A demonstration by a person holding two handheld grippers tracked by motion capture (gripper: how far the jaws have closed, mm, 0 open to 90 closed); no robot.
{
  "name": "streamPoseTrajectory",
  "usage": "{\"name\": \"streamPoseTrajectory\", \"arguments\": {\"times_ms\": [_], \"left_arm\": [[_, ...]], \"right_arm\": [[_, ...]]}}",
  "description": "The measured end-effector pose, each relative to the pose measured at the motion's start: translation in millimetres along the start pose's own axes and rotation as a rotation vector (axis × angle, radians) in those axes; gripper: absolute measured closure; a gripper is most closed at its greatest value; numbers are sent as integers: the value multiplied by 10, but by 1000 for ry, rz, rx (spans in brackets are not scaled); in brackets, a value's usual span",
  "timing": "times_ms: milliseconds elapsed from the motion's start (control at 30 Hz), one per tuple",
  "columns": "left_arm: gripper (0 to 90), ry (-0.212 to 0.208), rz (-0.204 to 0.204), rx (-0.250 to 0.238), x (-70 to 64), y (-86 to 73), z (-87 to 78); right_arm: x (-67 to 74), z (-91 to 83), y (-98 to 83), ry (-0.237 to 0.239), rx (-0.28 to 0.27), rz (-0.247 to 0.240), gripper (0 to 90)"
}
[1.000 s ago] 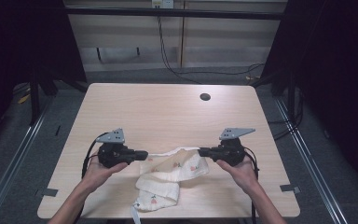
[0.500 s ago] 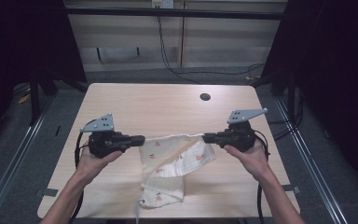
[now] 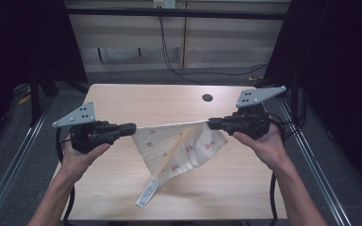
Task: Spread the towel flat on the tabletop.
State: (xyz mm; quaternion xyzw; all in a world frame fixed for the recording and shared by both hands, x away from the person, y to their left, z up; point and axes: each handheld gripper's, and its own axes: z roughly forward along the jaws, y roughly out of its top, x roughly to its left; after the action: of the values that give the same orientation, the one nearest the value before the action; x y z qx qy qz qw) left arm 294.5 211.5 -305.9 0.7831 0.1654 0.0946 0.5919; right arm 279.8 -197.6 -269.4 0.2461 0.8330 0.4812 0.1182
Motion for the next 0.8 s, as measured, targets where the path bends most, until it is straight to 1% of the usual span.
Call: {"name": "streamPoseTrajectory", "arguments": {"times_ms": [67, 100, 133, 167, 200, 233, 267, 300, 400, 433, 467, 500, 533, 567, 600, 633, 667, 700, 733, 767, 800], "left_arm": [[884, 5, 13, -15, -37, 69, -84], [884, 5, 22, -25, -61, 106, -131], [884, 5, 36, -36, -87, 145, -181], [884, 2, 57, -68, -153, 216, -272], [884, 5, 69, -77, -188, 246, -302], [884, 7, 80, -77, -219, 269, -319], [883, 7, 80, -77, -219, 269, -319], [884, 3, 92, -76, -272, 286, -324], [884, 3, 97, -71, -300, 260, -286], [884, -4, 80, -48, -264, 195, -203], [884, -4, 80, -48, -264, 195, -203], [884, -4, 56, -24, -199, 101, -104], [884, -4, 56, -24, -199, 101, -104], [883, -9, 35, 5, -121, -8, 10], [883, -9, 35, 5, -121, -8, 10], [884, -2, 22, 25, -78, -64, 70], [884, -1, 7, 43, -41, -117, 129], [884, 2, 4, 57, -10, -162, 186], [883, -1, -3, 68, 27, -199, 242], [883, 6, -25, 88, 118, -260, 358], [883, 6, -25, 88, 118, -260, 358]], "right_arm": [[66, -60, 75, 24, -16, -19, 893], [102, -93, 108, 23, -24, -30, 894], [134, -128, 136, 33, -30, -39, 893], [204, -196, 176, 38, -45, -64, 893], [234, -220, 189, 39, -46, -76, 893], [262, -242, 195, 47, -47, -81, 893], [290, -269, 195, 60, -65, -82, 893], [320, -290, 190, 71, -78, -84, 894], [360, -300, 147, 60, -72, -94, 894], [329, -282, 82, 60, -68, -82, 893], [329, -282, 82, 60, -68, -82, 893], [261, -235, -18, 64, -54, -48, 893], [261, -235, -18, 64, -54, -48, 893], [181, -160, -137, 61, -30, -19, 893], [181, -160, -137, 61, -30, -19, 893], [94, -72, -260, 63, -3, 10, 893], [44, -28, -318, 57, 4, 26, 893], [44, -28, -318, 57, 4, 26, 893], [-10, 11, -369, 57, 15, 40, 893], [-127, 98, -455, 47, 35, 67, 893], [-192, 144, -491, 49, 47, 79, 893]]}}
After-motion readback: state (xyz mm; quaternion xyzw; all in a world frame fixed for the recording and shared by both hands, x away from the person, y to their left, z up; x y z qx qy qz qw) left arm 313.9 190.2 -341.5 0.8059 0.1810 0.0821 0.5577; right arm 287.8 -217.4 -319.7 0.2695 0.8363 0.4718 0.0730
